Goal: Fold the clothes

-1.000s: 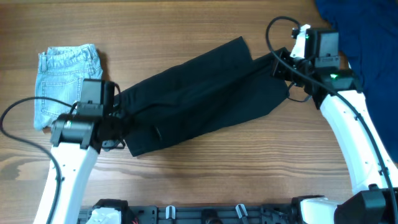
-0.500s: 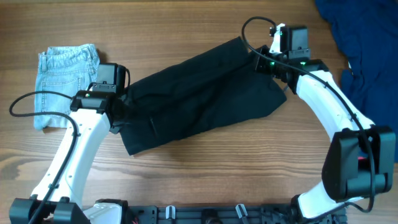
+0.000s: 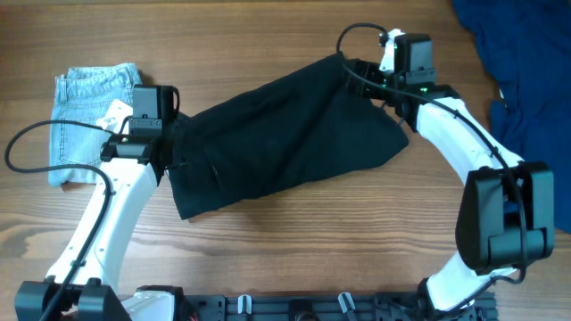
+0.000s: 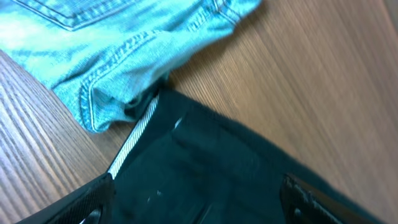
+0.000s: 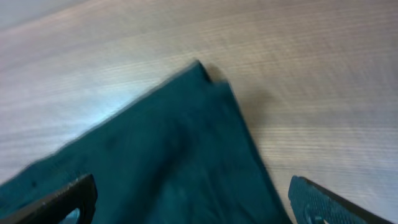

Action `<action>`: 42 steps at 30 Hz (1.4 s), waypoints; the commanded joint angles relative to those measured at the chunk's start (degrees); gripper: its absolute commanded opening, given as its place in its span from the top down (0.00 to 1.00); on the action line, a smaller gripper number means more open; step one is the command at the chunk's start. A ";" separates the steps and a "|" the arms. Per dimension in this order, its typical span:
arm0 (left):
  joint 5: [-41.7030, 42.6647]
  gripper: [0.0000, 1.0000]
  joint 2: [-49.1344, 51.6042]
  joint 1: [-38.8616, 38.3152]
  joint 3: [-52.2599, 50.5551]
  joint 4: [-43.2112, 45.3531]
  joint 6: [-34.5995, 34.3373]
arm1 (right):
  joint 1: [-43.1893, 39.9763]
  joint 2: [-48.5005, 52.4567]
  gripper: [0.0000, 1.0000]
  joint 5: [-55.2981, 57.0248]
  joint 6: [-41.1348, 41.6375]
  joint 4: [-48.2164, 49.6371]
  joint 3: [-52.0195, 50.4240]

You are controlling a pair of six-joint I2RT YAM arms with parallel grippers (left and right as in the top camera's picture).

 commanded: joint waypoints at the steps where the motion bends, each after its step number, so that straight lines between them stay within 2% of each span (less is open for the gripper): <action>1: 4.81 0.16 -1.36 0.31 -0.09 -4.22 6.34 | -4.33 -3.58 0.00 2.89 3.82 -8.55 0.94; 3: 4.72 0.17 -0.42 0.33 -0.31 -5.57 6.38 | -5.88 -3.52 0.00 2.67 3.21 -15.28 0.70; 5: 4.83 0.18 1.11 0.33 -0.35 -2.10 7.96 | -6.10 -3.52 0.00 2.69 1.31 -20.15 0.68; 8: 7.48 0.15 7.04 0.37 -0.33 5.46 16.87 | -6.10 -3.52 0.00 2.73 1.38 -24.98 0.68; 11: 6.36 0.14 12.11 2.03 -0.33 5.66 17.25 | -6.10 -3.52 0.00 3.65 1.40 -25.90 0.68; 16: 4.96 0.14 12.57 6.69 -0.33 7.69 18.16 | -6.14 -3.52 0.00 4.24 1.44 -26.16 0.68; 19: 10.71 0.28 13.18 6.69 -0.35 8.66 21.51 | -6.14 -3.52 0.00 4.20 1.86 -26.21 0.68; 21: 11.02 0.27 14.91 6.69 -0.35 8.85 21.53 | -6.14 -3.52 0.00 4.20 1.92 -26.45 0.66; 22: 13.75 0.28 16.13 6.69 -0.35 9.38 22.88 | -6.14 -3.52 0.00 4.22 1.86 -26.58 0.68; 24: 16.31 0.36 17.11 6.69 -0.35 10.38 24.28 | -6.14 -3.52 0.00 4.22 1.86 -26.60 0.68; 25: 16.28 0.47 17.11 6.69 -0.35 10.36 24.30 | -6.14 -3.50 0.00 4.20 1.86 -26.60 0.68; 27: 16.31 0.96 16.94 6.69 -0.33 10.03 24.33 | -6.14 -3.52 0.00 4.22 1.84 -26.62 0.66; 28: 16.24 0.96 16.50 6.69 -0.33 9.27 24.35 | -6.14 -3.52 0.00 4.22 1.84 -26.62 0.66; 30: 14.60 0.96 14.16 6.71 -0.33 6.08 25.79 | -6.14 -3.52 0.00 4.22 1.86 -26.60 0.66; 32: 7.89 0.96 9.66 6.75 -0.33 -0.79 24.79 | -6.14 -3.52 0.00 4.28 1.79 -26.60 0.66; 34: -0.17 0.96 5.14 6.75 -0.35 -8.44 15.58 | -6.14 -3.52 0.00 4.28 1.81 -26.58 0.66; 35: -1.09 0.96 4.68 6.73 -0.35 -8.79 11.50 | -6.14 -3.52 0.00 4.26 1.81 -26.58 0.66; 36: -0.61 0.96 5.22 6.69 -0.35 -7.98 11.34 | -6.14 -3.50 0.00 4.24 1.84 -26.60 0.66; 38: -0.17 0.81 7.10 6.69 -0.37 -7.91 11.39 | -6.14 -3.52 0.00 4.22 1.81 -26.84 0.66; 40: -0.24 0.46 8.39 6.69 -0.37 -8.04 12.07 | -6.14 -3.50 0.00 4.22 1.79 -27.21 0.66; 41: -0.24 0.34 8.37 6.73 -0.37 -8.02 12.09 | -6.14 -3.52 0.00 4.22 1.77 -27.21 0.66; 42: -0.26 0.33 8.07 6.75 -0.33 -7.98 12.31 | -6.14 -3.50 0.00 4.17 1.77 -27.23 0.66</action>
